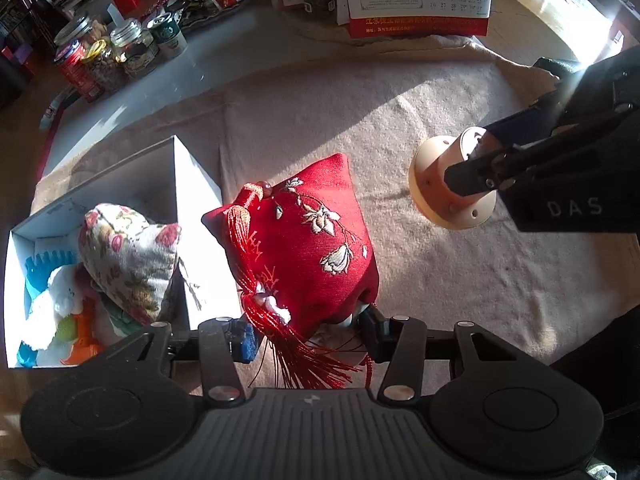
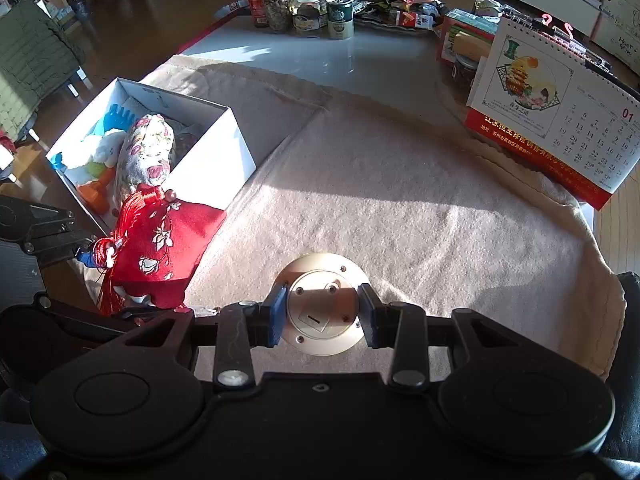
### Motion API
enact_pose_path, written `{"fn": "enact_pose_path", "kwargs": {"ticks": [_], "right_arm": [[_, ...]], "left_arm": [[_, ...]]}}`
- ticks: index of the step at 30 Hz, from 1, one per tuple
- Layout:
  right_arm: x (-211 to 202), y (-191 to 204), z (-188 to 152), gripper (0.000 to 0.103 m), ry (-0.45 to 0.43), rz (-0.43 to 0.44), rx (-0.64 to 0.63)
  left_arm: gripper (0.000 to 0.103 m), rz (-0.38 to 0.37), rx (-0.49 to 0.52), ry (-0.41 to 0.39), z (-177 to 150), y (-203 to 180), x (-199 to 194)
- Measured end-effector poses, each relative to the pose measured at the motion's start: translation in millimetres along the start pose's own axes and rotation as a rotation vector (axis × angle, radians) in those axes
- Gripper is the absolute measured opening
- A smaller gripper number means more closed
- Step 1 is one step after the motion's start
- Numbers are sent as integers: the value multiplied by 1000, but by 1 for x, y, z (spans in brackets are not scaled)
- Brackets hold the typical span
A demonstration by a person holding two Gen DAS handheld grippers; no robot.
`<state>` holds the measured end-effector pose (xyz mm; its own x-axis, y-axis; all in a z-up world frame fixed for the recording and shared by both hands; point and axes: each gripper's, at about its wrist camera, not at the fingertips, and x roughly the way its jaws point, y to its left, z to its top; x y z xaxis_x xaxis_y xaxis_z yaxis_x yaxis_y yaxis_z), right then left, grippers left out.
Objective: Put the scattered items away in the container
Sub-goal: 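Lift the red pouch and mushroom toward the white box with both grippers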
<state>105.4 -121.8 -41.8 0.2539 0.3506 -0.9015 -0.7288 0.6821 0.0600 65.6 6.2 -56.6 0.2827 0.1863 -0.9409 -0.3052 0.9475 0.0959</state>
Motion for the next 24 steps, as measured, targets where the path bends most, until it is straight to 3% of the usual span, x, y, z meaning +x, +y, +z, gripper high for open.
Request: {"fn": "enact_pose_path", "kwargs": {"ticks": [9, 19, 24], "right_arm": [[-13, -11, 8, 40, -7, -37, 6], [-12, 8, 26, 40, -23, -12, -30], [-12, 22, 29, 40, -18, 6, -55]], "left_arm": [[50, -66, 14, -48, 31, -20, -25], [50, 62, -3, -64, 20, 18, -31], [50, 75, -47, -57, 10, 45, -35]]}}
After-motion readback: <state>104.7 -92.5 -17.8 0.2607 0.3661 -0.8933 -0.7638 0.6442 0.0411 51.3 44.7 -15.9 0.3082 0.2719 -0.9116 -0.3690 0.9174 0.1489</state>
